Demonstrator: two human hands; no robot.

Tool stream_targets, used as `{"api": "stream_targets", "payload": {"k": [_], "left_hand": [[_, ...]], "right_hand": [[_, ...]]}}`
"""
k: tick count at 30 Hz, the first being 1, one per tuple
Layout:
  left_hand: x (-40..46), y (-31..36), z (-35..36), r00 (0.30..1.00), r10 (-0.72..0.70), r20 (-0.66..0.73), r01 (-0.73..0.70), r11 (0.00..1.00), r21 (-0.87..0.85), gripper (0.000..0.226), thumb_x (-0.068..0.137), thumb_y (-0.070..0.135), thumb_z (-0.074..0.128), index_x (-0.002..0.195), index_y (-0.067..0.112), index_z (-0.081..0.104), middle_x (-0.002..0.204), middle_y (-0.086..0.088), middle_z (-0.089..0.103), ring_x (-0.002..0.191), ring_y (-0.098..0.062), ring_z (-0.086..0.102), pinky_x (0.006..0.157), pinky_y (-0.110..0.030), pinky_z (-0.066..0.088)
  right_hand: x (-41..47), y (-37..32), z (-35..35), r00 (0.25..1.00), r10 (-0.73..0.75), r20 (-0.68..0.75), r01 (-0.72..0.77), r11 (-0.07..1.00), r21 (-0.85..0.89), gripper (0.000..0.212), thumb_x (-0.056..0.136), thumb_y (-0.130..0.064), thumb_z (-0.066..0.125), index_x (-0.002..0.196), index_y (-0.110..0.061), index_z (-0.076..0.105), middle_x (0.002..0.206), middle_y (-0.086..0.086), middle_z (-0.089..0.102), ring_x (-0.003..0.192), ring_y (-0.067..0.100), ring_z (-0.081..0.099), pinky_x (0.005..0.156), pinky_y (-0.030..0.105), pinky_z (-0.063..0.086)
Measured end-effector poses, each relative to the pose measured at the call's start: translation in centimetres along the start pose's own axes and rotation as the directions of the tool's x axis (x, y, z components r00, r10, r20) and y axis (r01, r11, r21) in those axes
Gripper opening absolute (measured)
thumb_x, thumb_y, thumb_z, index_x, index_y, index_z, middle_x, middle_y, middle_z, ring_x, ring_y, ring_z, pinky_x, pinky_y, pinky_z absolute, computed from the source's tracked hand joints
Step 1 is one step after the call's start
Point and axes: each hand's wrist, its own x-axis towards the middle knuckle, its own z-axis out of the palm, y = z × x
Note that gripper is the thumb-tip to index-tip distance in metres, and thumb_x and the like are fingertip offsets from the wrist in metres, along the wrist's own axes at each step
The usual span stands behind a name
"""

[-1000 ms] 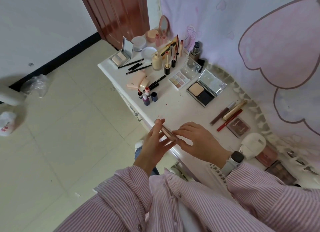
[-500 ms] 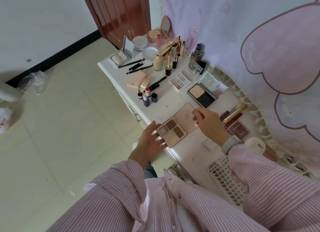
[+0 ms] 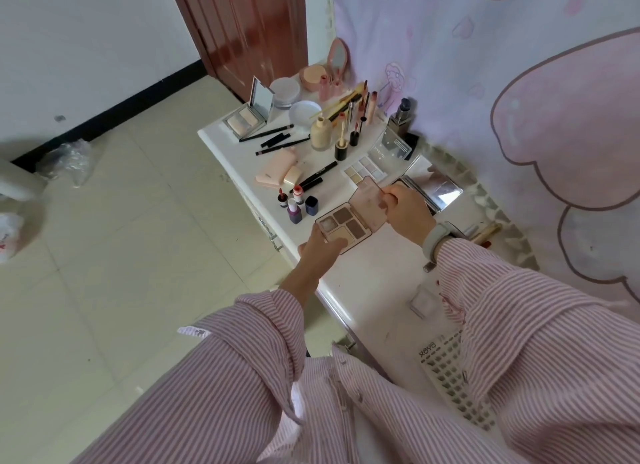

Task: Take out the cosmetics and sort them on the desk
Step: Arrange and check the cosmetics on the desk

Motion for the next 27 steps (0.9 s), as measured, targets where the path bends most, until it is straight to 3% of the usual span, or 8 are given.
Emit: {"api": "stream_targets", "payload": {"k": [4,8,10,13,15,20,24,27], "left_hand": [[0.4,-0.4,0.1,0.998,0.053,-0.027,-0.048,0.985,0.168,0.050,0.088,0.023,0.052,0.135,0.022,0.035,0.137,-0.004,0.042,0.130,-0.026,0.024,0.097,-0.035,0.026],[-0.6,-1.8,1.2,0.977,0.178,-0.115,-0.103,0.873,0.476,0.065,0.089,0.025,0.051,0.145,0.013,0.022,0.150,-0.007,0.026,0.136,-0.030,0.019,0.108,-0.043,0.022],[-1.8,-3.0,2.3,0.936,0.325,-0.138,-0.182,0.779,0.601,0.059,0.089,0.025,0.051,0.143,0.014,0.027,0.149,-0.007,0.026,0.135,-0.028,0.021,0.107,-0.041,0.025],[-3.3,-4.7,4.2,0.862,0.505,0.030,-0.375,0.597,0.709,0.052,0.091,0.023,0.050,0.140,0.016,0.034,0.147,-0.005,0.030,0.133,-0.024,0.025,0.106,-0.039,0.027],[-3.5,-5.1,5.5,0.845,0.499,0.191,-0.457,0.489,0.743,0.053,0.092,0.023,0.048,0.142,0.018,0.031,0.149,-0.004,0.028,0.135,-0.024,0.023,0.108,-0.039,0.024],[-3.1,-6.2,6.3,0.873,0.336,0.353,-0.446,0.255,0.858,0.060,0.095,0.034,0.044,0.147,0.026,0.015,0.157,-0.001,-0.002,0.143,-0.024,-0.004,0.114,-0.044,0.005],[-3.1,-6.6,5.7,0.872,0.303,0.385,-0.460,0.234,0.857,0.062,0.095,0.036,0.043,0.147,0.030,0.010,0.157,0.002,-0.009,0.143,-0.021,-0.012,0.115,-0.040,0.000],[-2.8,-6.4,5.3,0.868,0.296,0.399,-0.472,0.239,0.849,0.062,0.094,0.037,0.045,0.147,0.033,0.012,0.157,0.004,-0.007,0.143,-0.019,-0.010,0.114,-0.041,0.003]], "right_hand": [[-0.2,0.2,-0.2,1.000,0.016,-0.023,-0.014,0.996,0.084,0.031,0.097,-0.007,0.035,0.120,0.004,0.052,0.117,0.022,0.058,0.105,0.031,0.055,0.093,0.043,0.045],[-2.0,1.7,-0.6,0.996,0.066,-0.059,-0.061,0.995,0.083,0.036,0.098,-0.013,0.034,0.129,-0.001,0.046,0.135,0.011,0.049,0.098,0.017,0.057,0.095,0.030,0.038],[-3.6,3.0,-0.6,0.992,0.083,-0.097,-0.074,0.993,0.094,0.035,0.096,-0.010,0.036,0.128,-0.003,0.049,0.132,0.010,0.052,0.109,0.020,0.055,0.092,0.022,0.036],[-6.6,5.6,-0.7,0.991,0.071,-0.111,-0.069,0.997,0.021,0.032,0.094,-0.006,0.041,0.124,-0.006,0.052,0.120,0.012,0.057,0.112,0.022,0.051,0.092,0.022,0.038],[-8.2,7.5,-1.0,0.994,0.011,-0.106,-0.034,0.974,-0.223,0.033,0.092,-0.007,0.044,0.123,-0.009,0.053,0.117,0.012,0.056,0.109,0.024,0.048,0.093,0.031,0.041],[-9.2,9.3,-1.8,0.994,-0.022,0.106,0.093,0.682,-0.726,0.041,0.089,-0.023,0.044,0.130,-0.025,0.041,0.132,0.004,0.041,0.121,0.025,0.035,0.094,0.040,0.032],[-8.2,8.7,-1.9,0.957,-0.134,0.258,0.290,0.480,-0.828,0.028,0.090,-0.015,0.037,0.117,-0.017,0.044,0.119,0.005,0.048,0.111,0.024,0.041,0.090,0.038,0.032],[-7.7,7.9,-2.9,0.902,-0.292,0.319,0.399,0.277,-0.874,0.015,0.084,-0.018,0.052,0.095,-0.021,0.062,0.092,-0.002,0.062,0.088,0.016,0.056,0.075,0.031,0.042]]}}
